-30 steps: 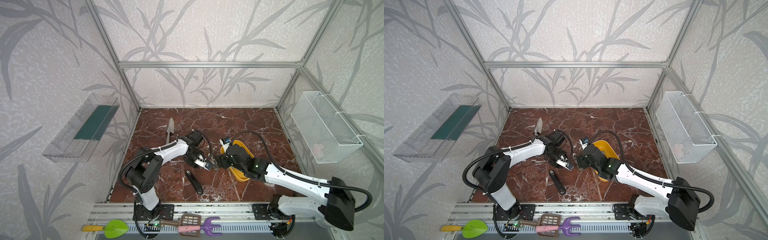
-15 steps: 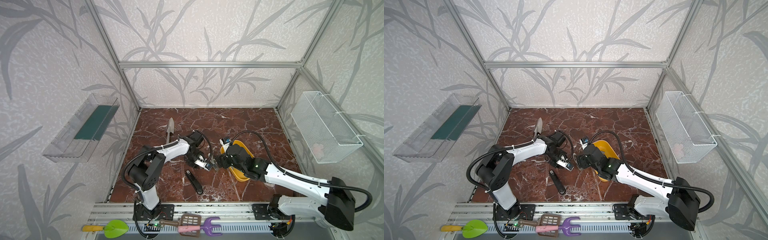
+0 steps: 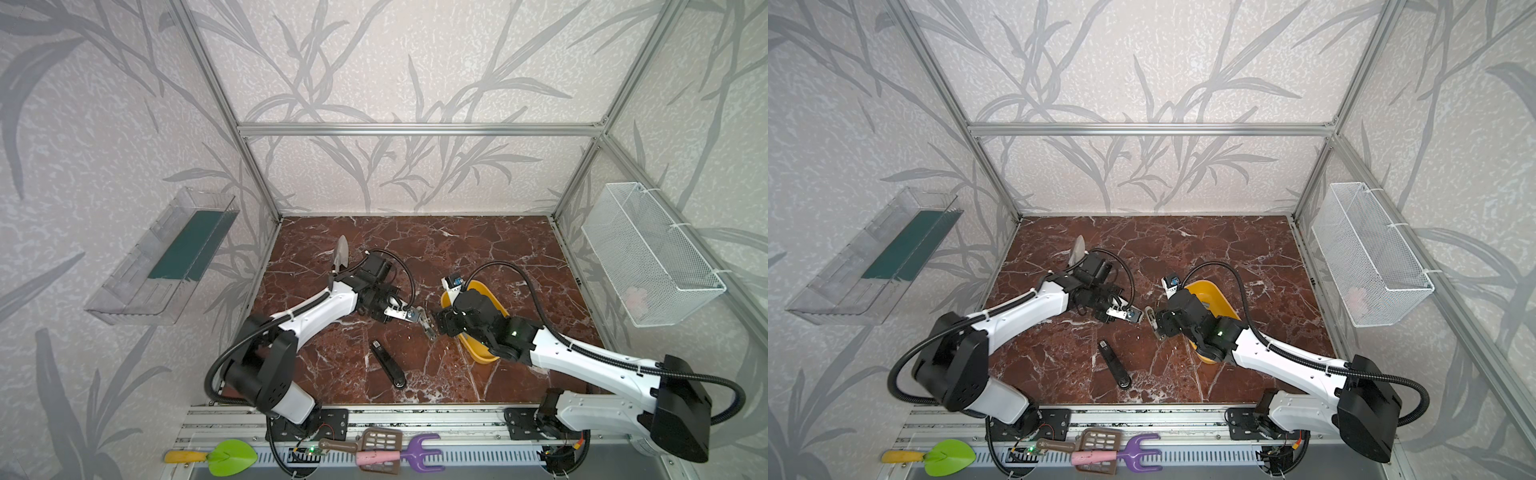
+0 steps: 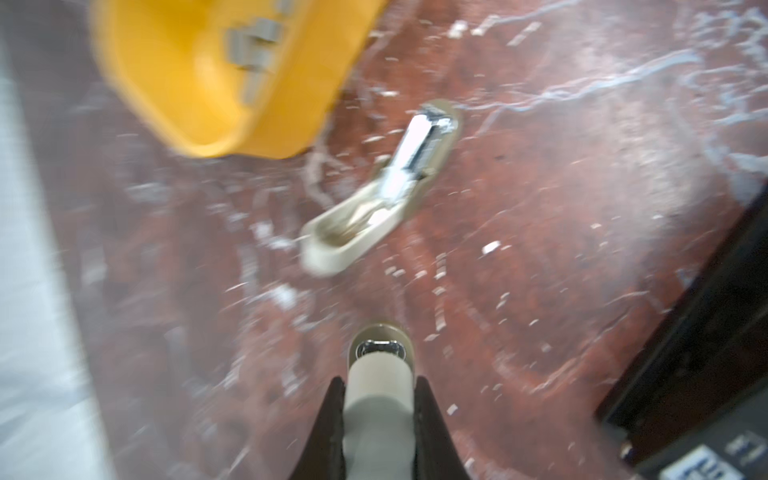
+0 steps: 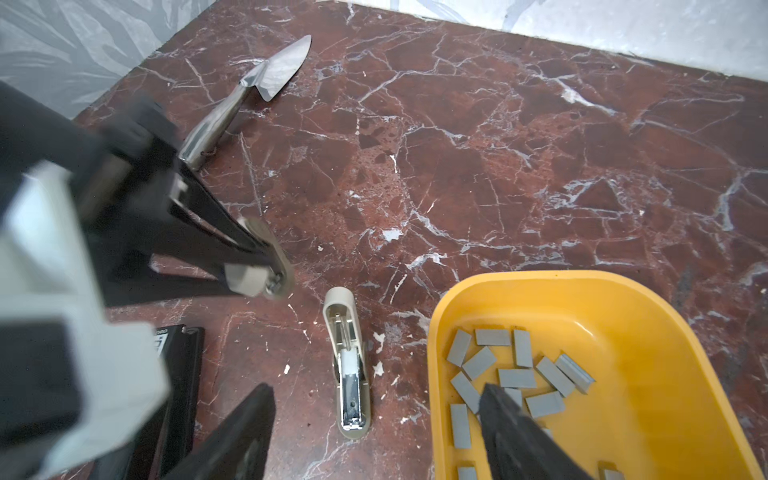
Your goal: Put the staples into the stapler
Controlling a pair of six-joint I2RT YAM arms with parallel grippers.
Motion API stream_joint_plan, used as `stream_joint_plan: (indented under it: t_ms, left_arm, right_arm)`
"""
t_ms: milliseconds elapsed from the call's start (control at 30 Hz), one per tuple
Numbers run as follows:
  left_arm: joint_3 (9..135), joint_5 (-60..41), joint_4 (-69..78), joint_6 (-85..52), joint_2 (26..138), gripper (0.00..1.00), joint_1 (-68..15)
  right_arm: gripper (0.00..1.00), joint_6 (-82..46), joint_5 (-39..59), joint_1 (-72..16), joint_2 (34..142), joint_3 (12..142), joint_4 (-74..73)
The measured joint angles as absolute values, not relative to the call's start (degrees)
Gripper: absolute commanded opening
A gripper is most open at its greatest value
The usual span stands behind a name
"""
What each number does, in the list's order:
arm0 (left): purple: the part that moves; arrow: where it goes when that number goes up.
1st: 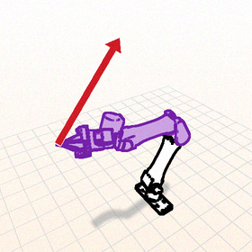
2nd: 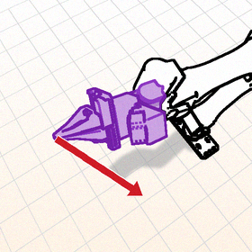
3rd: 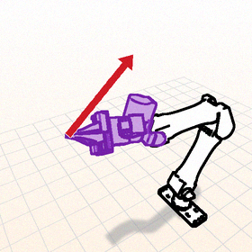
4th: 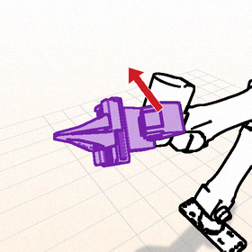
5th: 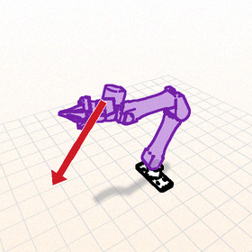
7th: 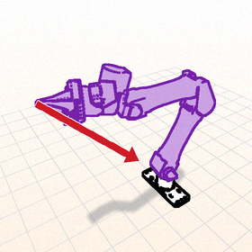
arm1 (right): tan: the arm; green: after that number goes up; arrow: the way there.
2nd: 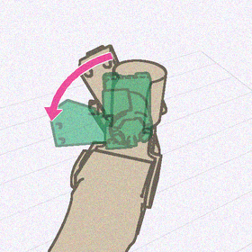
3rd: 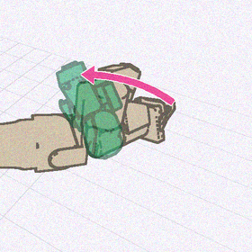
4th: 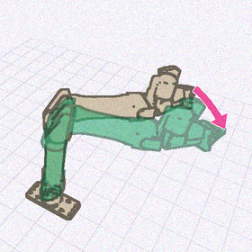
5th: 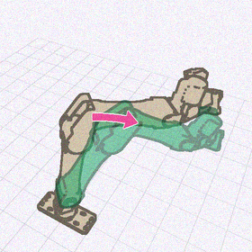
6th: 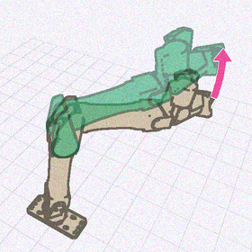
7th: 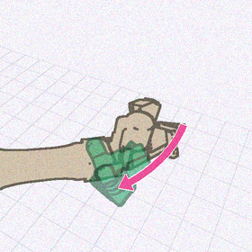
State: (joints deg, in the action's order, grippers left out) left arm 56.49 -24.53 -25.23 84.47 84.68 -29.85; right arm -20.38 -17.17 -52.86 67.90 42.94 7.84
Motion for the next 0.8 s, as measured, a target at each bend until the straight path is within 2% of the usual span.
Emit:
stream_joint_plan:
  t_ms: [200,467,633,800]
  left_arm:
    - [52.51,-30.2,-21.5,86.54,76.44,0.0,-28.8]
    - [52.03,-44.73,-20.69,85.08,74.94,0.0,-27.49]
    - [52.07,-49.89,-18.41,81.97,72.2,0.0,-27.66]
    - [52.07,-51.48,-18.61,80.01,70.13,0.0,-29.08]
  right_arm:
    - [0.74,-19.9,-15.05,-52.82,63.88,38.98,3.97]
    - [0.74,-19.4,-8.88,-52.82,59.16,35.14,-3.25]
    - [0.61,-19.51,-5.89,-52.82,57.76,33.12,-6.7]
    - [0.57,-20.03,-3.46,-52.82,58.41,33.06,-8.58]
